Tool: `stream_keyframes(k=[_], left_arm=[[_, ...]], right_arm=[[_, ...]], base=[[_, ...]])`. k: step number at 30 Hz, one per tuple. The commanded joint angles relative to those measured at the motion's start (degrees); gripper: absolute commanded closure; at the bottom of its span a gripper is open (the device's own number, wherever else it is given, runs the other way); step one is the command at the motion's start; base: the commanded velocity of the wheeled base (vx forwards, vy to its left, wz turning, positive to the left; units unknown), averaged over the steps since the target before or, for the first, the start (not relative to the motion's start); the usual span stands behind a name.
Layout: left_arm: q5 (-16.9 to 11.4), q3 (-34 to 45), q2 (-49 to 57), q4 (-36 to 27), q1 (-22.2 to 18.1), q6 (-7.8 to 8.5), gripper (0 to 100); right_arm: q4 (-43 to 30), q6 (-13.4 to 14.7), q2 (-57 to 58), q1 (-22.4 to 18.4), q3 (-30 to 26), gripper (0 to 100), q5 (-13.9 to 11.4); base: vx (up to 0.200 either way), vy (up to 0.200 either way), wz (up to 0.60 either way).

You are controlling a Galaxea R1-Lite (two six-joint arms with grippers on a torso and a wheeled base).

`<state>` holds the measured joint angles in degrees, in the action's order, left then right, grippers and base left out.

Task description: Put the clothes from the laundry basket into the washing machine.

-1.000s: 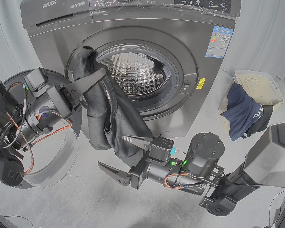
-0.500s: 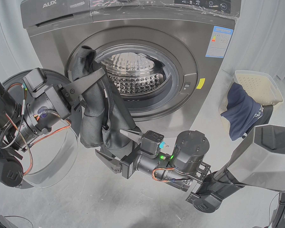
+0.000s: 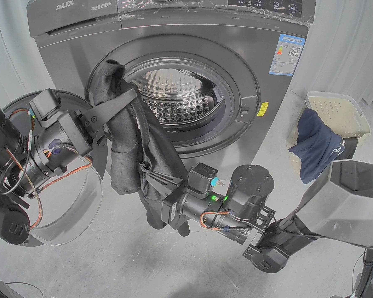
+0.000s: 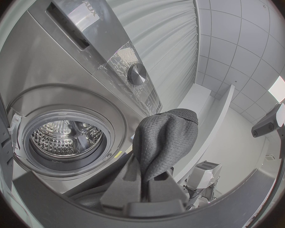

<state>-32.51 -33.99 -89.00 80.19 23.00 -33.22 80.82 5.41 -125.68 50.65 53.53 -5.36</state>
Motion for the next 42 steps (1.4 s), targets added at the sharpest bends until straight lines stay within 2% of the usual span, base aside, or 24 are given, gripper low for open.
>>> stream_keyframes(k=[1,6,12,14,20,23,27,29,32,34,35,37,38,42], left_arm=[[0.0,-0.1,0.1,0.1,-0.2,0.00,100],[-0.1,-0.5,0.1,0.1,-1.6,0.00,100],[-0.1,-0.2,0.1,0.1,-2.4,0.00,100],[-0.1,0.0,0.3,0.1,-2.4,0.00,100],[-0.2,0.2,1.9,-0.5,-2.3,0.00,100],[-0.3,0.3,2.5,-0.6,-2.3,-0.09,100],[-1.1,1.7,5.2,-0.7,-1.8,-0.18,100],[-1.2,2.5,5.9,-0.8,-1.6,-0.18,100],[-1.1,2.9,6.2,-0.8,-1.0,-0.18,100],[-1.1,2.8,6.1,-0.8,-1.0,-0.18,100],[-1.1,2.8,6.1,-0.8,-1.0,-0.18,100],[-1.1,2.2,5.6,-0.8,-0.9,-0.18,100],[-1.0,1.9,5.5,-0.8,-0.9,-0.18,100],[-0.6,1.5,4.6,-0.8,-0.9,-0.18,100]], right_arm=[[-0.1,-0.1,2.1,-0.2,-2.2,100,0.0],[-0.7,-0.3,9.6,-0.5,-8.4,100,-0.1],[-3.4,-0.8,18.8,-4.3,-13.1,100,-1.8],[-4.3,-0.8,20.8,-6.1,-13.5,100,-3.3],[-5.9,-0.8,23.9,-9.4,-13.5,100,-4.8],[-6.0,-0.8,24.0,-11.1,-13.0,100,-4.9],[-6.0,-0.8,23.6,-16.4,-9.0,100,-4.9],[-6.0,-0.8,23.6,-17.4,-8.2,100,-4.9],[-6.1,-0.7,23.6,-17.0,-8.8,100,-5.1],[-5.9,-0.7,23.5,-15.9,-12.2,100,-4.8],[-5.9,-0.7,23.5,-15.9,-12.2,100,-4.8],[-5.1,-1.7,21.1,-12.2,-14.0,100,-4.4],[-4.9,-1.8,20.3,-11.1,-14.2,0,-4.4],[-4.8,-1.9,20.0,-6.8,-14.7,0,-4.8]], base=[[0.000,0.000,0.00],[0.000,0.000,0.00],[0.000,0.000,0.00],[0.000,0.000,0.00],[0.000,0.000,0.00],[0.000,0.000,0.00],[0.000,0.000,0.00],[0.000,0.000,0.00],[0.000,0.000,0.00],[0.000,0.000,0.00],[0.000,0.000,0.00],[0.000,0.000,0.00],[0.000,0.000,0.00],[0.000,0.000,0.00]])
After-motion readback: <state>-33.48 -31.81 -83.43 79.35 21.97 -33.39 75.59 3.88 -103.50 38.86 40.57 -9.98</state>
